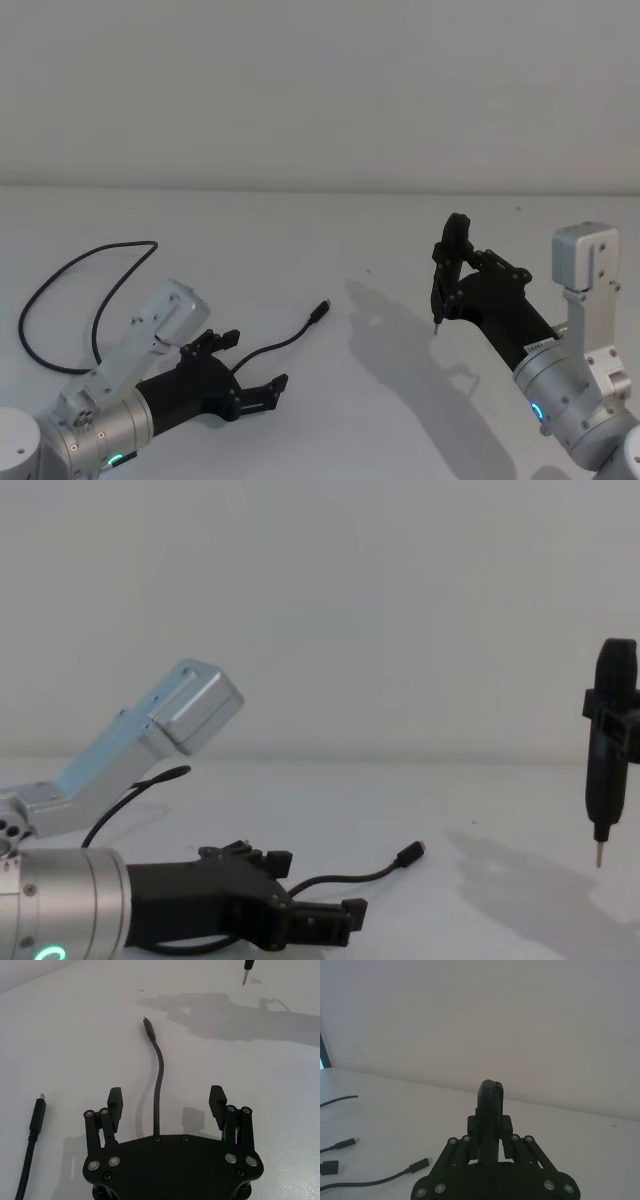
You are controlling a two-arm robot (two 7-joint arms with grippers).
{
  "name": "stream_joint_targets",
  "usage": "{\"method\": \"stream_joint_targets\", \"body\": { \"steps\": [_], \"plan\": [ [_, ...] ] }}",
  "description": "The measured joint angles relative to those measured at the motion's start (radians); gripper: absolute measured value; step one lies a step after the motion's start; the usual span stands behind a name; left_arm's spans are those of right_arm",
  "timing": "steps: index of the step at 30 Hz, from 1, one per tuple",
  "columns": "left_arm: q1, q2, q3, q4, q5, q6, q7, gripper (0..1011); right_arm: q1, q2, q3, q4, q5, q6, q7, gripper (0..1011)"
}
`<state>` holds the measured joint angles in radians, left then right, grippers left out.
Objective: Pick up the data cable with the one hand.
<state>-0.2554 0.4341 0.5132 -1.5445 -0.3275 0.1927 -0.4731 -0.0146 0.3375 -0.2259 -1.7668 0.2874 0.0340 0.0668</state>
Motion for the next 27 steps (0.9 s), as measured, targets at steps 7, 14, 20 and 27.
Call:
{"method": "stream_joint_targets", "body": {
  "steps": [7,14,20,27],
  "plan": [
    [0.006,0.000,-0.005,-0.005,-0.001,-0.004,0.008,975,0.000,0.000,0.000,0.000,0.000,0.000,0.000,275],
    [0.009,0.001,-0.008,-0.008,-0.002,-0.006,0.013,820,0.000,0.000,0.000,0.000,0.000,0.000,0.000,275],
    [0.011,0.001,-0.009,-0.009,-0.002,-0.008,0.015,632,0.000,0.000,0.000,0.000,0.000,0.000,0.000,275],
    [0.012,0.001,-0.010,-0.010,-0.002,-0.008,0.017,399,0.000,0.000,0.000,0.000,0.000,0.000,0.000,275]
  ]
}}
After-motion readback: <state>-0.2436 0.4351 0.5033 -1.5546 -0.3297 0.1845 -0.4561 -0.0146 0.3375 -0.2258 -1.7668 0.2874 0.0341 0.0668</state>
